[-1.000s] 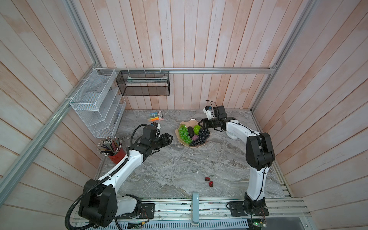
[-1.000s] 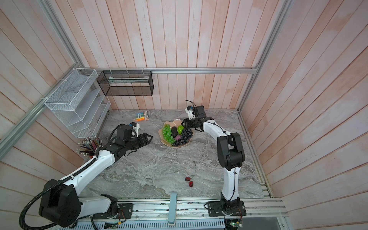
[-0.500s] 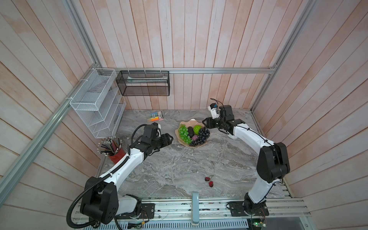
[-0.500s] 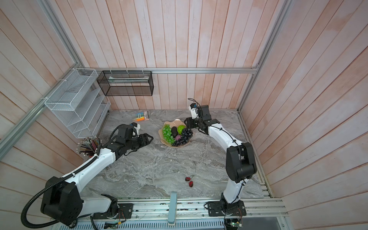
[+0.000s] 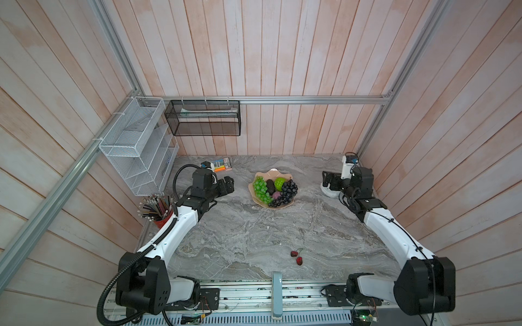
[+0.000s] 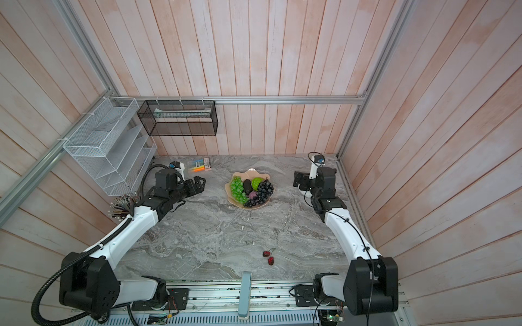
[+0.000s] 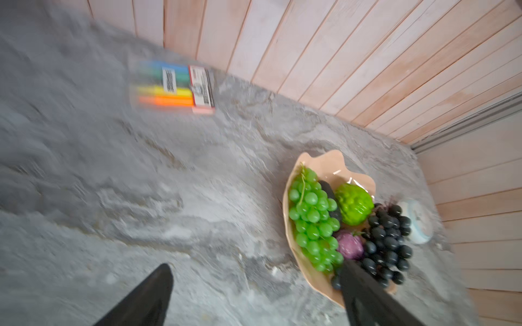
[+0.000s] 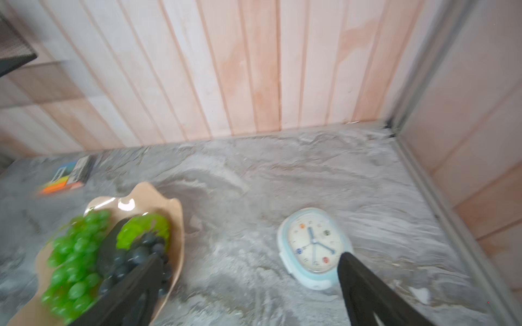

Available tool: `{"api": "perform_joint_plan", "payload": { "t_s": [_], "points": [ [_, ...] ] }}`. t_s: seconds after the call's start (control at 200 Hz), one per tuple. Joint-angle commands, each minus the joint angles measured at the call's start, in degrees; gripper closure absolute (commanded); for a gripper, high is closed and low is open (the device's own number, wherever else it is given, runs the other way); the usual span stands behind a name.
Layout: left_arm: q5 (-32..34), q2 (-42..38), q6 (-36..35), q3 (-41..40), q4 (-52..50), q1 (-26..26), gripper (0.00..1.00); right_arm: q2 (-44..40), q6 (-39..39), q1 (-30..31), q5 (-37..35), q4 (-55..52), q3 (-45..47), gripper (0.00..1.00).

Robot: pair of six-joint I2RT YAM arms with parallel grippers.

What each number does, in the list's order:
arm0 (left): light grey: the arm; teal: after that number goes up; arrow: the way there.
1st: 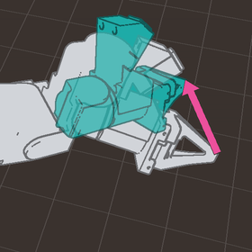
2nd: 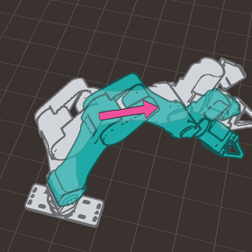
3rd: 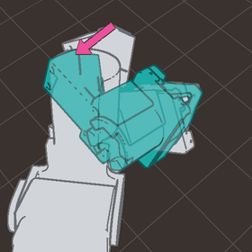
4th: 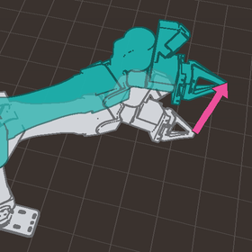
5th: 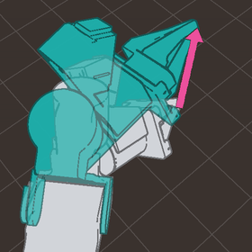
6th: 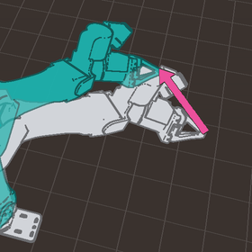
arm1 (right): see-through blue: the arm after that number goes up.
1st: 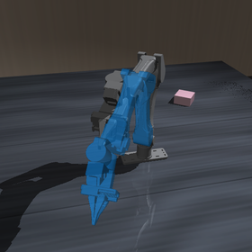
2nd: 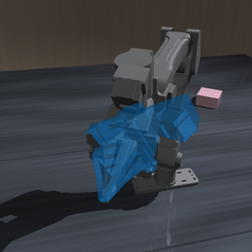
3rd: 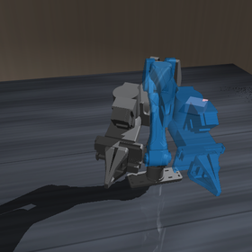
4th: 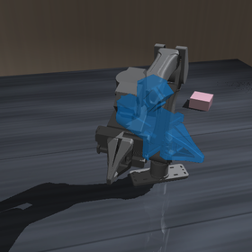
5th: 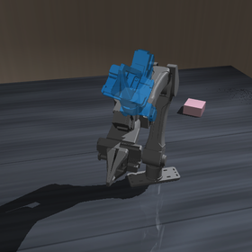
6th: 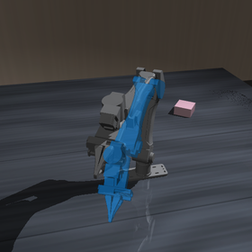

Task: Arrange fruit in a fruit bowl
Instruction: Place the fruits in the fruit bowl.

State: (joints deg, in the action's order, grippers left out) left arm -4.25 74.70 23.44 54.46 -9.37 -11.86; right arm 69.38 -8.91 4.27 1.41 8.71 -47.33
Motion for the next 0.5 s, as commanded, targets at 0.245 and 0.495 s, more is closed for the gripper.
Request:
{"api": "perform_joint_plan", "payload": {
  "t_s": [0.245, 0.495],
  "points": [
    [14.62, -6.74, -14.97, -24.57, 29.43, 6.09, 0.0, -10.0, 9.23, -2.73, -5.52, 28.01, 23.38, 0.02],
    [16.04, -0.91, -22.64, -34.24, 50.79, 6.31, 0.0, -0.61, 7.58, -5.31, -8.05, 50.76, 37.41, 0.02]
  ]
}}
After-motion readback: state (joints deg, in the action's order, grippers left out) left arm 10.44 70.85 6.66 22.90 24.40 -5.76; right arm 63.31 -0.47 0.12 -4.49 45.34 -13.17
